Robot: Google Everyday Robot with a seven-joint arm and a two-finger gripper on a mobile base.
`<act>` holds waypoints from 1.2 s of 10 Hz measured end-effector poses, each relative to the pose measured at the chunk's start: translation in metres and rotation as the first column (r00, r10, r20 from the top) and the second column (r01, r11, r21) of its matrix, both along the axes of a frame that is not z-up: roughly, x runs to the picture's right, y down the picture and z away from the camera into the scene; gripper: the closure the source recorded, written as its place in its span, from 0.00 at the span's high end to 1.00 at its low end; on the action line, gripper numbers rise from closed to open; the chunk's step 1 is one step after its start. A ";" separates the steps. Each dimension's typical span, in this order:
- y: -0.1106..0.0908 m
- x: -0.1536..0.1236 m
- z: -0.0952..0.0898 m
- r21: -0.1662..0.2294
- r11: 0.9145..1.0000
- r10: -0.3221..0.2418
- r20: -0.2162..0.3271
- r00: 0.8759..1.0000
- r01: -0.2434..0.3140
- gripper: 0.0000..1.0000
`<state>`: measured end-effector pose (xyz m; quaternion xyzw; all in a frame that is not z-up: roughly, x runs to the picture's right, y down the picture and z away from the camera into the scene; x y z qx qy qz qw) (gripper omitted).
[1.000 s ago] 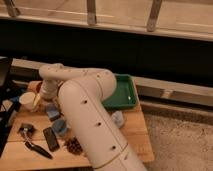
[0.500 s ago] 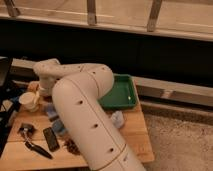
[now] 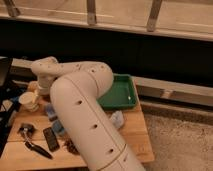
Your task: Place sponge in paper cup
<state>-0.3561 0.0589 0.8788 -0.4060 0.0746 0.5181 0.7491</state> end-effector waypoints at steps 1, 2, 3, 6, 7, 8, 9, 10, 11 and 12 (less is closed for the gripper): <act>0.002 -0.003 0.001 -0.003 1.000 0.001 0.012 1.000 -0.001 0.80; 0.005 -0.008 0.003 -0.007 1.000 -0.001 0.029 1.000 0.001 0.80; 0.007 -0.010 0.005 -0.009 1.000 -0.001 0.038 0.999 0.002 0.80; 0.022 -0.008 0.014 -0.036 0.999 -0.003 0.054 0.999 0.005 0.80; 0.028 -0.004 0.017 -0.050 0.999 -0.002 0.052 0.999 0.005 0.80; 0.031 -0.002 0.017 -0.057 0.998 -0.002 0.050 0.999 0.005 0.80; 0.036 0.001 0.018 -0.066 0.998 -0.005 0.047 0.999 0.008 0.80; 0.038 0.003 0.016 -0.069 0.998 -0.006 0.044 0.999 0.009 0.80; 0.041 0.003 0.014 -0.071 0.997 -0.005 0.041 0.999 0.008 0.78; 0.042 0.003 0.012 -0.068 0.998 -0.004 0.040 0.999 0.007 0.67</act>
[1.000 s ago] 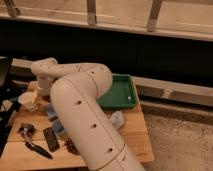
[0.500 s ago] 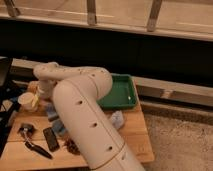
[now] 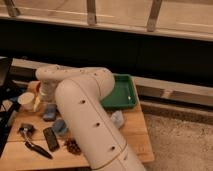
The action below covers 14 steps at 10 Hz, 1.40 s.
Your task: Place sponge in paper cup
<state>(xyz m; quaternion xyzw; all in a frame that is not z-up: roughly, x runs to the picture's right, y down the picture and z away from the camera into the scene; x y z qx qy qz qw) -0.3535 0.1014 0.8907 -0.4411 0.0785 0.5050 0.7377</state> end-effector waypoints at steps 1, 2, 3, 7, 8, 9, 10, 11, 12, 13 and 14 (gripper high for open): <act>0.001 -0.001 -0.001 0.002 1.000 0.000 0.000 1.000 0.000 0.58; 0.002 -0.003 -0.003 0.005 1.000 0.002 0.004 1.000 -0.002 0.48; 0.002 -0.006 -0.004 0.007 1.000 0.005 0.009 1.000 -0.005 0.38; 0.002 -0.006 -0.011 0.016 1.000 0.018 0.014 1.000 -0.018 0.02; 0.002 -0.005 -0.014 0.018 1.000 0.024 0.016 1.000 -0.024 0.00; 0.001 -0.003 -0.016 0.020 0.999 0.034 0.019 0.999 -0.035 0.00; -0.005 0.001 -0.022 0.028 0.997 0.070 0.035 0.997 -0.071 0.00; -0.013 0.005 -0.028 0.038 0.994 0.098 0.044 0.994 -0.099 0.00; -0.023 0.011 -0.038 0.051 0.990 0.129 0.049 0.990 -0.131 0.00; -0.032 0.016 -0.048 0.068 0.985 0.155 0.049 0.987 -0.158 0.00; -0.043 0.021 -0.060 0.096 0.977 0.188 0.049 0.981 -0.192 0.00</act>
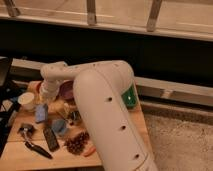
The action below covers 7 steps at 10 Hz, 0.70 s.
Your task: Place sponge in paper cup
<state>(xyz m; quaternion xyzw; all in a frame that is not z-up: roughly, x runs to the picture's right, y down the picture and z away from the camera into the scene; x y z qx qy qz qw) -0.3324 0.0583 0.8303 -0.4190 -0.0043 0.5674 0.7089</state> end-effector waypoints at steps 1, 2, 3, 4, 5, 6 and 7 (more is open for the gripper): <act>-0.011 0.006 -0.009 0.032 0.999 0.034 -0.007 0.999 -0.034 0.00; -0.021 0.013 -0.013 0.060 0.996 0.064 -0.016 0.998 -0.063 0.00; -0.037 0.022 -0.017 0.101 0.990 0.102 -0.025 0.995 -0.099 0.00; -0.052 0.026 -0.017 0.136 0.983 0.131 -0.028 0.991 -0.126 0.00; -0.068 0.028 -0.017 0.171 0.974 0.157 -0.026 0.987 -0.151 0.00; -0.088 0.024 -0.015 0.207 0.963 0.178 -0.015 0.984 -0.171 0.00; -0.100 0.014 -0.014 0.225 0.957 0.187 0.005 0.982 -0.183 0.00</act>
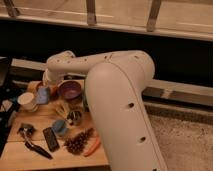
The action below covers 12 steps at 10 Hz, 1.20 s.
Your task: Place sponge in paper cup
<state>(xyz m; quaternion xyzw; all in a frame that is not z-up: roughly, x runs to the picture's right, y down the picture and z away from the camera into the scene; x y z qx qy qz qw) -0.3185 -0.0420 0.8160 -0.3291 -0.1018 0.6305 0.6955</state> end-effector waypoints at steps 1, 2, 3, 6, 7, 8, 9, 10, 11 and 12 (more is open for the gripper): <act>-0.012 -0.011 -0.001 0.021 1.000 0.008 0.024 1.000 -0.008 0.00; -0.025 -0.022 -0.003 0.037 0.999 0.016 0.058 0.998 -0.018 0.00; -0.034 -0.027 -0.005 0.048 0.998 0.024 0.076 0.997 -0.028 0.00; -0.034 -0.029 -0.005 0.045 0.999 0.023 0.079 0.997 -0.027 0.00; -0.031 -0.027 -0.005 0.035 0.999 0.025 0.077 0.997 -0.028 0.00; -0.028 -0.025 -0.003 0.023 0.999 0.033 0.074 0.997 -0.035 0.00; -0.022 -0.024 0.000 0.017 0.999 0.046 0.077 0.996 -0.047 0.00; -0.017 -0.027 0.000 0.010 0.998 0.057 0.092 0.994 -0.059 0.00; -0.012 -0.032 0.000 0.007 0.998 0.055 0.102 0.993 -0.056 0.00; -0.007 -0.038 0.000 0.003 0.999 0.051 0.115 0.992 -0.052 0.00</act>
